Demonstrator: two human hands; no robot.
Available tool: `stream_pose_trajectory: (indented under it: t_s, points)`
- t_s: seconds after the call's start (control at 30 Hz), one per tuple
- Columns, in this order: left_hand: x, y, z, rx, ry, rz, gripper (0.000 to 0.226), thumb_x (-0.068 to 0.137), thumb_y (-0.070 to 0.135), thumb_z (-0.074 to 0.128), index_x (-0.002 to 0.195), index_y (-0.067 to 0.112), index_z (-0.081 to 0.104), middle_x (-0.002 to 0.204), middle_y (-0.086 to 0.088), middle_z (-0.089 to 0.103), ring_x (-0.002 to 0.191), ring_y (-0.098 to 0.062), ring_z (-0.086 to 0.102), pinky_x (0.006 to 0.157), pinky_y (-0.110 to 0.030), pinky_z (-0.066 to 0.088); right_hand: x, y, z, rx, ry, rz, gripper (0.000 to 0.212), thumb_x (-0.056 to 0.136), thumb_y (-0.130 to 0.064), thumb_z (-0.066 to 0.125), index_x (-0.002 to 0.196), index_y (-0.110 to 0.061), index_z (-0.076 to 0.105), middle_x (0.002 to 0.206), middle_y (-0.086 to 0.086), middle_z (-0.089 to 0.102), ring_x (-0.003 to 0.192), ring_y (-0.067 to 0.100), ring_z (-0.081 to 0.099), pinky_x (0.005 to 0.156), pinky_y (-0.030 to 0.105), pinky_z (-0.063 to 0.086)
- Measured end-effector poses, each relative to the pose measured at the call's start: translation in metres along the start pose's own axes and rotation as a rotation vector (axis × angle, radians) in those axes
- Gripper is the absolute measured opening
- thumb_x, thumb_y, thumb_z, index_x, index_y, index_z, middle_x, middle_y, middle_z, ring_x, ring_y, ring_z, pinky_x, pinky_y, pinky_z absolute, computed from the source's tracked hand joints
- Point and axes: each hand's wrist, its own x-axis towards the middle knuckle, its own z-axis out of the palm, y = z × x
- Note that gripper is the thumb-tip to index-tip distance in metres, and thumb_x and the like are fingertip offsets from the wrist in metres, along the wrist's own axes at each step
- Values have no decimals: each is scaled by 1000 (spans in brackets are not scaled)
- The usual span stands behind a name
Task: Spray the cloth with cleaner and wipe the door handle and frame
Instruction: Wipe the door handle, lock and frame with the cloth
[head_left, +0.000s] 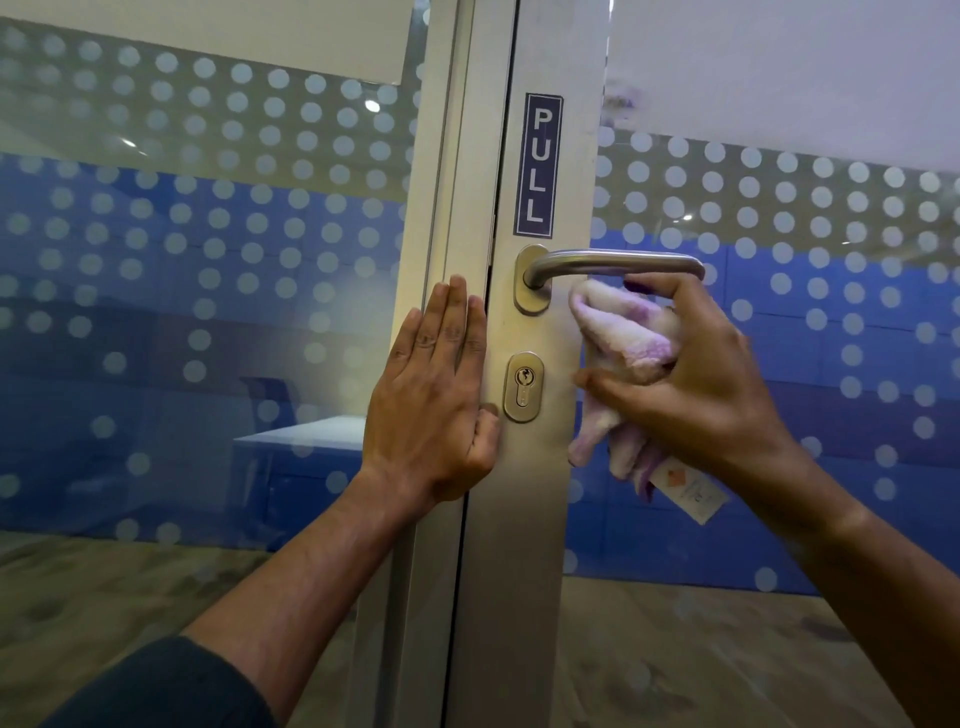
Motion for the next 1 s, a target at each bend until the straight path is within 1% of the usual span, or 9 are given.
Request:
stream_pose_trajectory:
  t_s: [0.07,0.23,0.3,0.4,0.53,0.6,0.73,0.9,1.0]
  points:
    - [0,0,0,1,0,2,94,79,36,44,155,4,0,164,-17,-7,152,-25,-10,125,-40,0,-5,1,-3,104,-21,13,52,76,-28,76,121,-17,53,100,-3,63,85,10,65,71,30,58]
    - [0,0,1,2,-1,0,95,77,36,42,155,4,0,164,-17,-8,152,-25,-11,125,-41,1,-8,5,-4,530,171,164,15,87,-18,68,101,-16,61,85,-3,65,75,13,66,57,28,54]
    - [0,0,1,0,2,0,95,77,36,42,155,4,0,164,-17,-8,152,-25,-10,125,-41,1,-6,6,-2,444,220,100,14,91,-14,64,102,-16,56,86,-7,61,76,10,63,58,25,53]
    - [0,0,1,-7,5,0,95,77,35,44,155,4,0,164,-17,-7,152,-25,-10,125,-41,1,-5,4,6,81,282,-138,22,89,-5,65,107,-11,54,85,-12,57,70,2,56,56,14,47]
    - [0,-1,2,4,6,0,90,83,35,44,155,4,0,164,-18,-7,152,-26,-10,125,-41,0,-3,2,22,-289,296,-354,34,82,-3,70,114,3,61,98,18,66,84,28,61,66,36,50]
    - [-1,-1,3,3,15,6,88,86,37,44,155,4,2,164,-17,-6,152,-26,-9,125,-41,2,0,-1,31,-425,286,-382,34,84,-7,66,116,4,62,103,23,66,87,37,60,68,43,52]
    - [0,-2,3,-51,26,-1,91,84,39,48,156,7,3,165,-14,-5,153,-24,-8,125,-41,3,7,-11,46,-406,182,-329,42,92,-23,47,119,4,62,102,24,65,91,38,61,71,46,54]
    - [-2,-1,4,-54,23,-7,92,81,38,47,156,6,3,164,-14,-5,152,-23,-9,125,-40,2,14,-9,55,-400,72,-280,42,86,-11,65,126,0,59,113,21,63,97,33,58,76,46,52]
    - [-4,-1,5,-54,29,-8,93,79,36,45,156,6,3,164,-15,-5,152,-23,-10,125,-40,2,12,-7,56,-443,47,-291,42,88,-15,57,127,0,57,118,21,58,100,34,55,76,46,51]
